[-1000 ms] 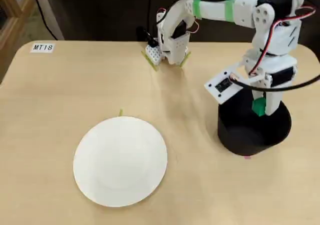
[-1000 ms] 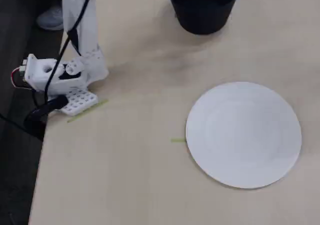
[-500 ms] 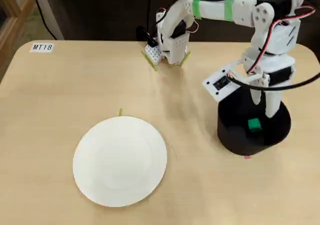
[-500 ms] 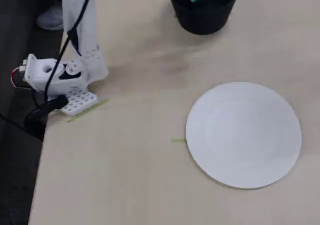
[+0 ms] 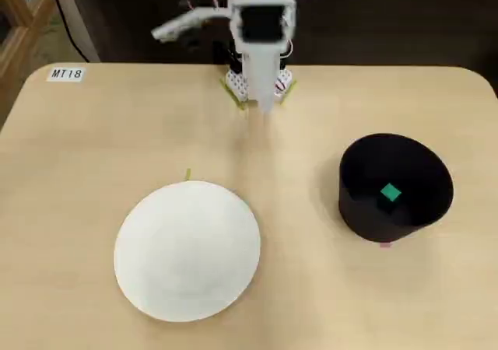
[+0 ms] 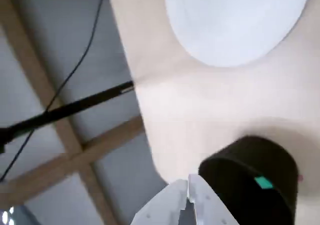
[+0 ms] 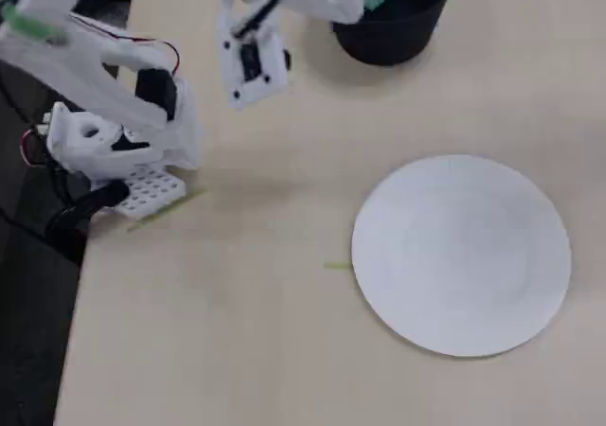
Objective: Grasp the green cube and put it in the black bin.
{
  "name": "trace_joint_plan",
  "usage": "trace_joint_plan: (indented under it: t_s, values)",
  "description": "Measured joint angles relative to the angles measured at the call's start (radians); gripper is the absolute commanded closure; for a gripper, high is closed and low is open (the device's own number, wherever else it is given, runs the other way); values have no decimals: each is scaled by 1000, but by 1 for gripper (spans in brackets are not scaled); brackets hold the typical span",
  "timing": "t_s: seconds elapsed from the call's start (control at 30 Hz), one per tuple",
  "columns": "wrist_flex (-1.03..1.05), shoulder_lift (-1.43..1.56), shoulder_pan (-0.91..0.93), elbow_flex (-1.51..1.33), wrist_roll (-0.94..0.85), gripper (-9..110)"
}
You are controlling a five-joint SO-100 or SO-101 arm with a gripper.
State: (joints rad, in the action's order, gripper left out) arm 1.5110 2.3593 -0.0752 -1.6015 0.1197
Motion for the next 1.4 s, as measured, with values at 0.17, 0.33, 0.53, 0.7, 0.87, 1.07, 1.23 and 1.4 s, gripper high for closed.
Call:
trace_joint_plan:
  t_s: [0.17,0.33,0.53,0.7,0.87,1.07,1.23,1.4]
  values:
    - [-156,479,3,-609,28,102]
    - [-222,687,3,-933,-20,102]
    - [-261,836,29,-1180,-49,102]
    - [-261,841,41,-1243,-63,102]
    - [-267,842,58,-1295,-63,102]
    - [-267,842,58,-1301,-63,102]
    - [-267,842,61,-1304,-61,100]
    - [-272,842,61,-1304,-61,102]
